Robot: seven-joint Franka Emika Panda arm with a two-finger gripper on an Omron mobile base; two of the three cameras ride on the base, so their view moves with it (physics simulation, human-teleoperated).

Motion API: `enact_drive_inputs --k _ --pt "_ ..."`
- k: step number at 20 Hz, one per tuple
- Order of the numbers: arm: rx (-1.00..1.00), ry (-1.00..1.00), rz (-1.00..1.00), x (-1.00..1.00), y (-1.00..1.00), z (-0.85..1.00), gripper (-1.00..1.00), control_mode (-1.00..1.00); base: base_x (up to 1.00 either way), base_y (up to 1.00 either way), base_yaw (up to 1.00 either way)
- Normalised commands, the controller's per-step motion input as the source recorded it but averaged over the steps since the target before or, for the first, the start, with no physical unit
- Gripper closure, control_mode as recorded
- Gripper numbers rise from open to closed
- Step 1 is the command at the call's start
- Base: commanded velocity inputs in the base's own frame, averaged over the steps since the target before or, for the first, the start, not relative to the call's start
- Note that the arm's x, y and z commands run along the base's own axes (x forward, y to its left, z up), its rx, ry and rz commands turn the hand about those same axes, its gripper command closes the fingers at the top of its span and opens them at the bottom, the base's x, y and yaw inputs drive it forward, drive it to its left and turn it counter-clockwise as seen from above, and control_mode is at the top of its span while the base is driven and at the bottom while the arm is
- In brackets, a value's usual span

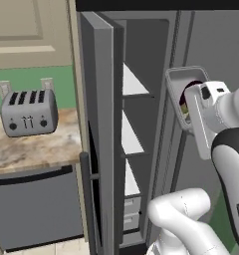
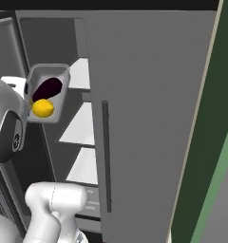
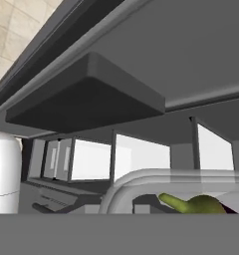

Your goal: Take the eggplant and lemon out of the freezer and place them in the tupperware container on the counter. Then put the tupperware containing the vegetables back in the freezer.

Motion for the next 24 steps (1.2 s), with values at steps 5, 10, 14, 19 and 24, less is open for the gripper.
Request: enact_drive_inputs --k 5,10,14,19,24 --pt "-0.03 0.03 0.00 0.44 0.40 -0.03 1.00 -1.00 0.00 0.00 0.00" --pt "-0.07 0.10 0.01 0.44 0.44 0.00 1.00 -1.00 0.00 0.00 0.00" --pt "-0.04 0.06 0.00 0.57 0.36 0.00 1.00 -1.00 0.00 0.00 0.00" --pt "0.00 0.00 0.00 0.79 0.01 0.00 1.00 -1.00 0.00 0.00 0.00" --pt "0.00 0.00 0.02 0.77 0.00 0.00 1.00 -1.00 0.00 0.00 0.00"
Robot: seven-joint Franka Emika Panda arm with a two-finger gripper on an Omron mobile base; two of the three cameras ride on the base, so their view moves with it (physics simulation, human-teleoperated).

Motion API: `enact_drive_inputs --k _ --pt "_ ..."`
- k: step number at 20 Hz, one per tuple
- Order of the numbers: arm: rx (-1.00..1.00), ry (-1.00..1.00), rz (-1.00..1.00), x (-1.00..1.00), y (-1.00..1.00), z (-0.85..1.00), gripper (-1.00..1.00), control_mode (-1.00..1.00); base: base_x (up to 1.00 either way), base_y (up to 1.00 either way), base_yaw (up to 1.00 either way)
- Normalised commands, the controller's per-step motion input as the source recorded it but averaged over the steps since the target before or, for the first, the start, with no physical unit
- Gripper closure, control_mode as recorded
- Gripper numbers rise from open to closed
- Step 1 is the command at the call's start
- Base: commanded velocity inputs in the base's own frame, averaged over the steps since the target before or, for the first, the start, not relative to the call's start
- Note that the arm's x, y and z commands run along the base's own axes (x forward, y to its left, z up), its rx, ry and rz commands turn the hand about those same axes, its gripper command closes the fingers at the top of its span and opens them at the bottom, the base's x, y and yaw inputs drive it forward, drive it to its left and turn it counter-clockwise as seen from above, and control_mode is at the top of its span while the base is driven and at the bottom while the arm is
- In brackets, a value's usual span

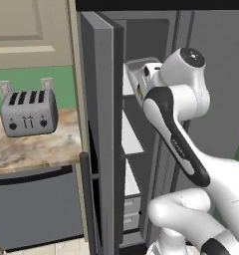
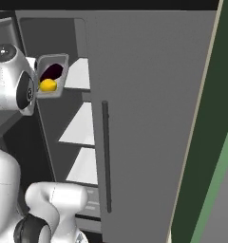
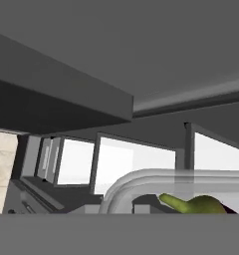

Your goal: Take the eggplant and lemon out of the freezer and place them in the tupperware container on the counter. Then put the tupperware containing the vegetables back in the freezer.

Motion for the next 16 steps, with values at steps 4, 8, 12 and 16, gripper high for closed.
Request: enact_drive_inputs --k 4,8,12,16 --pt "0.00 -0.01 0.02 0.71 0.00 -0.05 1.00 -1.00 0.00 0.00 0.00" --pt "0.00 0.00 0.02 0.72 0.00 -0.01 1.00 -1.00 0.00 0.00 0.00" --pt "0.00 0.00 0.02 0.70 0.00 -0.05 1.00 -1.00 0.00 0.00 0.00" --pt "0.00 0.00 0.01 0.71 0.00 -0.08 1.00 -1.00 0.00 0.00 0.00"
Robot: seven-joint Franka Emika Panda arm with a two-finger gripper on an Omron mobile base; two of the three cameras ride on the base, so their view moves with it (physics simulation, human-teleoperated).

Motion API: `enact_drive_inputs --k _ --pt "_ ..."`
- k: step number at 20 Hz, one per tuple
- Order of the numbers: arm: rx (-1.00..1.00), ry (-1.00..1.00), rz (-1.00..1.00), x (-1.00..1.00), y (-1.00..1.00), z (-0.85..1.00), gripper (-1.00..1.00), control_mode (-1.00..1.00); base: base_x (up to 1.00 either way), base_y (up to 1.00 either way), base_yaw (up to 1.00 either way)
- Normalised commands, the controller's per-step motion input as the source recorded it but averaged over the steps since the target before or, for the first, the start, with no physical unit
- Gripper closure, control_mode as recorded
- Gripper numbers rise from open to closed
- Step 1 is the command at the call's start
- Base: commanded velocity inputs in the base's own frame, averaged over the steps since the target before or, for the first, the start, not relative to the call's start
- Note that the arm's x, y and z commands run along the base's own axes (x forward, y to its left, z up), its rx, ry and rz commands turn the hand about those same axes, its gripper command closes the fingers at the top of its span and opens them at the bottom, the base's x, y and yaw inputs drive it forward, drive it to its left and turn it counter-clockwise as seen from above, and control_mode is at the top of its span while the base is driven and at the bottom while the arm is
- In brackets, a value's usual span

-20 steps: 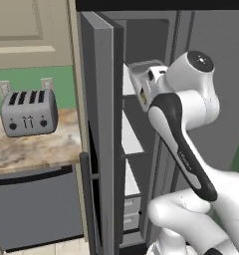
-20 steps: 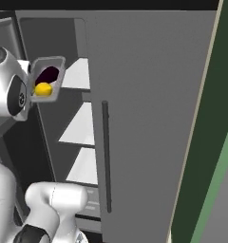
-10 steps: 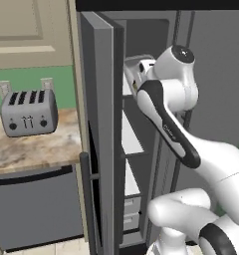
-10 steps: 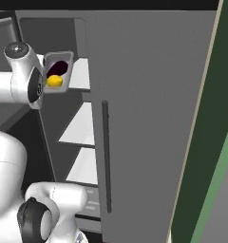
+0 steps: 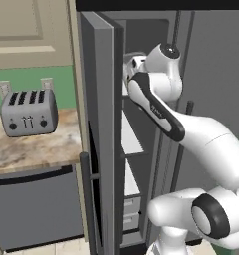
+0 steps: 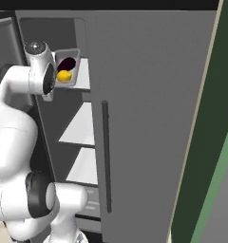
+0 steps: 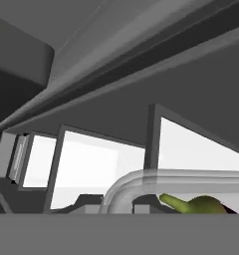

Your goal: Take the eggplant and lemon out of the freezer and place them in the tupperware container on the counter. Then put the tupperware containing the vegetables back in the freezer.

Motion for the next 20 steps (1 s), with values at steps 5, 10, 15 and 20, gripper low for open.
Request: enact_drive_inputs --k 5,10,15,20 --pt "0.00 0.00 0.00 0.71 0.01 -0.12 1.00 -1.00 0.00 0.00 0.00" --pt "0.00 0.01 0.00 0.70 0.00 -0.08 1.00 -1.00 0.00 0.00 0.00" --pt "0.00 0.03 0.00 0.64 0.00 -0.10 1.00 -1.00 0.00 0.00 0.00" --pt "0.00 0.00 0.00 0.51 0.00 -0.13 1.00 -1.00 0.00 0.00 0.00"
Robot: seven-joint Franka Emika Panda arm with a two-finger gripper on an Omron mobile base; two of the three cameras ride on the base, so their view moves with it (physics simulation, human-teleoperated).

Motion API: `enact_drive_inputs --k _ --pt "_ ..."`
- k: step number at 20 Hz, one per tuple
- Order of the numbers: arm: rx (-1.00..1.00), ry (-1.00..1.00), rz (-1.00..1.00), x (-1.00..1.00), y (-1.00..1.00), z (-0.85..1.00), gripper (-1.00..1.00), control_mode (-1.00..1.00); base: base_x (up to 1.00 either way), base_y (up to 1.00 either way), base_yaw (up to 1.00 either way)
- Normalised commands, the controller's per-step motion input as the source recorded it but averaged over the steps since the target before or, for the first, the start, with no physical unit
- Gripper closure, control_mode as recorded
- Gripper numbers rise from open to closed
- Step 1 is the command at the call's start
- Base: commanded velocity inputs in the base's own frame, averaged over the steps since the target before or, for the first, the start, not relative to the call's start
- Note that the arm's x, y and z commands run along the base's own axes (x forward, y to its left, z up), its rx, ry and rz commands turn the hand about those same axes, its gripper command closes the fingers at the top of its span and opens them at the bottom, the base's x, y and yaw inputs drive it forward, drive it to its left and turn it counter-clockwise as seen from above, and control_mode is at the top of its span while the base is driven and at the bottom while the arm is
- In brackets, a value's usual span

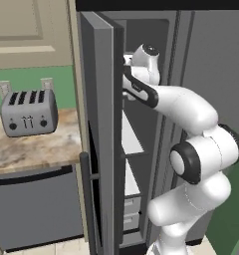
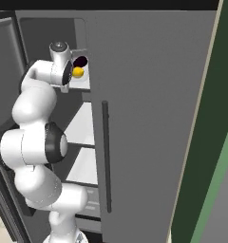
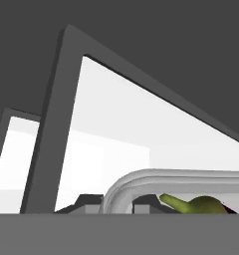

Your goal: Take the eggplant and lemon out of the freezer and place them in the tupperware container on the counter. Then put the tupperware containing the vegetables back in the freezer.

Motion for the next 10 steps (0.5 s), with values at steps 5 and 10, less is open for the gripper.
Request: enact_drive_inputs --k 5,10 --pt "0.00 0.00 0.00 0.39 0.02 -0.15 1.00 -1.00 0.00 0.00 0.00" --pt "0.00 0.00 0.00 0.36 0.06 -0.11 1.00 -1.00 0.00 0.00 0.00"
